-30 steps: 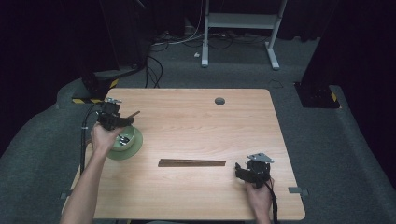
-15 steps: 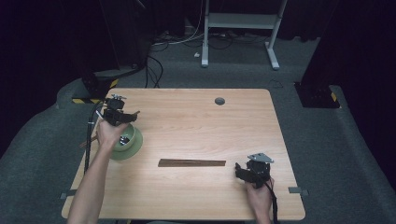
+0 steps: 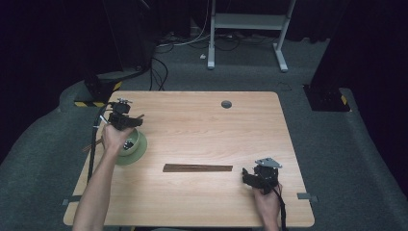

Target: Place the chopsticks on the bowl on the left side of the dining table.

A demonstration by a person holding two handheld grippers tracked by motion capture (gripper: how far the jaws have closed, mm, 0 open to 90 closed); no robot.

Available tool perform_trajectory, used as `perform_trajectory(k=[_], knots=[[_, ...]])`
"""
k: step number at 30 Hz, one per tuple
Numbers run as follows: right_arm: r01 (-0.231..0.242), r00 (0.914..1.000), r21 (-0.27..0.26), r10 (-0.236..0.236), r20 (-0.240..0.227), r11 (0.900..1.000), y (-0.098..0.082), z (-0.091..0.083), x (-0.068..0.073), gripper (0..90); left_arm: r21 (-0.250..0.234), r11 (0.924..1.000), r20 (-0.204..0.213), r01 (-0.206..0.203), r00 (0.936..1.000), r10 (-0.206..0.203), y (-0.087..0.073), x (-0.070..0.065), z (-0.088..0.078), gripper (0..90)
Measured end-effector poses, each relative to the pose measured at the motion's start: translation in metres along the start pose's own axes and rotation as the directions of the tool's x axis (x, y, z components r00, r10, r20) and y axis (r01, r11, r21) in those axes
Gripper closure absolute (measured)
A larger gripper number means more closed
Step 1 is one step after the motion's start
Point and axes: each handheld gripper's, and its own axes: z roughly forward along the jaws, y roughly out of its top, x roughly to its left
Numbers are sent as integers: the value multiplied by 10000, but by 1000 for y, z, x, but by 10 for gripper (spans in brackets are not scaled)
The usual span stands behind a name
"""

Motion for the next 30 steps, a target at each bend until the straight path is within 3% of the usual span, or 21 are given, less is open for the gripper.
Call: perform_trajectory(k=[30], knots=[[4, 10000, 0, -4, -3, 10000, 0, 0, 0, 207, 222, 9949, 520, -984, 9939, 971, -11, -28, -2, 359]])
